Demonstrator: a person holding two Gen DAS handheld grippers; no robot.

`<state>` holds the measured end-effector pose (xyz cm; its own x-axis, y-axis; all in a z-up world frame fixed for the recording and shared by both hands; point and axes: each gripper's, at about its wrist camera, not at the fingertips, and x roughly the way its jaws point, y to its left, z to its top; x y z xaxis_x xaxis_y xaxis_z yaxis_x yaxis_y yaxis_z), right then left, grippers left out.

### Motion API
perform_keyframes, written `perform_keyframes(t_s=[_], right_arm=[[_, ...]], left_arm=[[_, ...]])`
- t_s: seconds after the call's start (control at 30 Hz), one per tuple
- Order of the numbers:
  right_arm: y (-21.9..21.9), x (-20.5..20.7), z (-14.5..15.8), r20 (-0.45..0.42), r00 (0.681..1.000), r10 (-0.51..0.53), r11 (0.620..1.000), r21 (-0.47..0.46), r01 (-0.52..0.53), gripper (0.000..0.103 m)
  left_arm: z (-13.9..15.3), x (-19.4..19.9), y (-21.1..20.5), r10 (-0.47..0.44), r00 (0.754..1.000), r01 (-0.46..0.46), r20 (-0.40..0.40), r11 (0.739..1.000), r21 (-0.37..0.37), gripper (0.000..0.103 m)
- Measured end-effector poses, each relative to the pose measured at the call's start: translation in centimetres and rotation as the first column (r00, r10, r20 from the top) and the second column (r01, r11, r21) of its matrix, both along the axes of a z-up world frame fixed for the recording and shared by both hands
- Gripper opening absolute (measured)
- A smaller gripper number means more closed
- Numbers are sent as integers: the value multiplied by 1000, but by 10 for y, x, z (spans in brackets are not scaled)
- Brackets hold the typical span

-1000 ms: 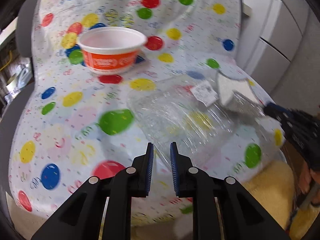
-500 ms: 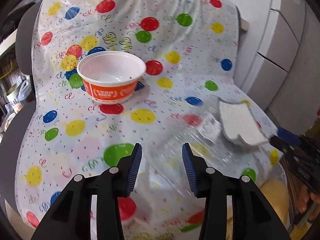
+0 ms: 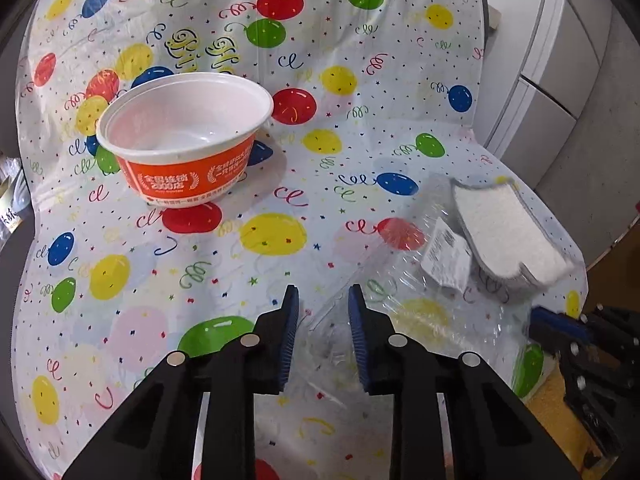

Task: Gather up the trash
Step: 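Lower the foil tray onto the clear plastic and open the right gripper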

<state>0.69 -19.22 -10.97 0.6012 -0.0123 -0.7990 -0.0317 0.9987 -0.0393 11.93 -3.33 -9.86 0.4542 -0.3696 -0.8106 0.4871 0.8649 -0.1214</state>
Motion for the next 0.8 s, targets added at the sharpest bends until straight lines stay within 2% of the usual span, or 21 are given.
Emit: perform_keyframes(t_s=[0.4,0.53,0.57,0.6,0.63,0.67,0.7,0.8], right_arm=[[1,42,-1,28,1000,6,999,-34,-5,4],[-11,34,17,89,996,-21,1000,-10,22,4],[-16,33,22,106,994,-30,1000,4,30,4],[-20,34,24,114,993,-35,999,16,33,7],[-24,37,26,113,993,-43,999,26,40,13],[-26,40,27,111,993,-49,998,32,46,31],[-31,43,28,115,992,-60,997,45,55,45],[-42,56,28,119,989,-90,994,73,81,46]], left_arm=[[10,-48,28,-20,996,15,-84,998,-55,25],[25,-42,39,43,999,-43,-5,998,-39,27],[27,-38,40,57,998,-57,9,997,-42,34],[28,-33,41,76,997,-75,22,996,-46,40],[29,-29,41,85,996,-84,27,995,-50,41],[28,-24,40,91,996,-90,25,995,-53,41],[26,-19,38,100,995,-99,21,994,-53,41],[16,-12,26,88,996,-87,9,995,-48,41]])
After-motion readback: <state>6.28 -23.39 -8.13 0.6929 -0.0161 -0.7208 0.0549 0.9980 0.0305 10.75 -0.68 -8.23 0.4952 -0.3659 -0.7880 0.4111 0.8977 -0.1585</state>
